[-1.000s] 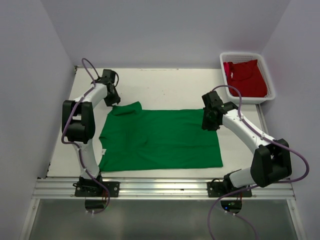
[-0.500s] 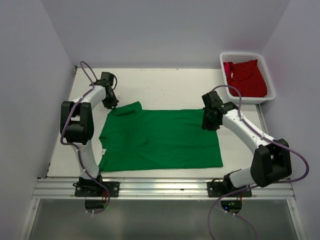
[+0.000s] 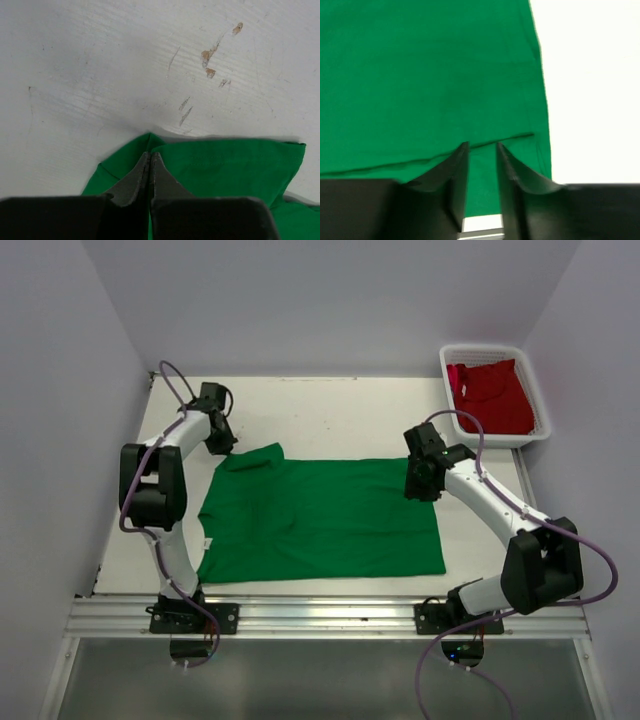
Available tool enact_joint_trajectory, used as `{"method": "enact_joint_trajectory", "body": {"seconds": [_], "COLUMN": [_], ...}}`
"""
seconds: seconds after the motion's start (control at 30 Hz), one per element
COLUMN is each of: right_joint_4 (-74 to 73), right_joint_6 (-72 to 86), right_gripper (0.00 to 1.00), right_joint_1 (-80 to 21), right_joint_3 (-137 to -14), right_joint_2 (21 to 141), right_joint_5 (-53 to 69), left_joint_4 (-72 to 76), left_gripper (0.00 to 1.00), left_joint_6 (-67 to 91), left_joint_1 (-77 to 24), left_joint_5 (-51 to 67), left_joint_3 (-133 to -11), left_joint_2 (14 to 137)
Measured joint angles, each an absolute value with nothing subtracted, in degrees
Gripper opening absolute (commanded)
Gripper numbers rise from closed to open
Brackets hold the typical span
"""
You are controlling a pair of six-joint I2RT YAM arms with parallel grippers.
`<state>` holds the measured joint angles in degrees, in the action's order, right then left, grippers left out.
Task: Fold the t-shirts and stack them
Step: Grap the side of the flattened tshirt furthest away from the robot with both arms
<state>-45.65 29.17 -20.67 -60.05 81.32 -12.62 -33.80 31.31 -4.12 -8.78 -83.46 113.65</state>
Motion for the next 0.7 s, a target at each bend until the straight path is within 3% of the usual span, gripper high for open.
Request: {"method": "enact_joint_trajectory", "body": {"seconds": [0.07, 0.17, 0.23, 0.33, 0.5, 0.7], "right_joint_4": [-45.63, -45.84, -45.89, -45.60, -42.85, -40.56], "right_joint_6": [29.76, 30.48, 30.92, 31.09, 30.81, 29.89], "right_gripper": [0.51, 0.62, 0.63, 0.62, 0.47, 0.40], "right_joint_1": [-19.99, -17.06, -14.37, -11.49, -10.81, -10.46], "right_joint_3": [-60.05, -61.23, -63.48, -69.08, -78.24, -84.53], "right_joint_2": [81.56, 83.55, 86.35, 92.20, 101.78, 110.61], "right_joint_5": [-14.44, -17.19, -18.70, -19.92, -18.98, -15.16], "left_joint_4": [-33.78, -33.65, -33.45, -33.06, -33.01, -32.84], "left_gripper": [0.00, 0.00, 0.00, 0.00, 0.00, 0.00], "left_joint_6": [30.74, 30.33, 30.33, 30.33, 30.30, 30.13], "left_joint_1": [-4.12, -4.12, -4.12, -4.12, -4.12, -4.12], "left_joint_5": [-8.58, -8.43, -8.23, -7.62, -6.28, -5.13], "left_joint_3": [-83.44, -83.44, -83.46, -83.59, -83.59, -83.59], "left_joint_2": [112.79, 110.65, 109.38, 108.66, 108.75, 108.77]}}
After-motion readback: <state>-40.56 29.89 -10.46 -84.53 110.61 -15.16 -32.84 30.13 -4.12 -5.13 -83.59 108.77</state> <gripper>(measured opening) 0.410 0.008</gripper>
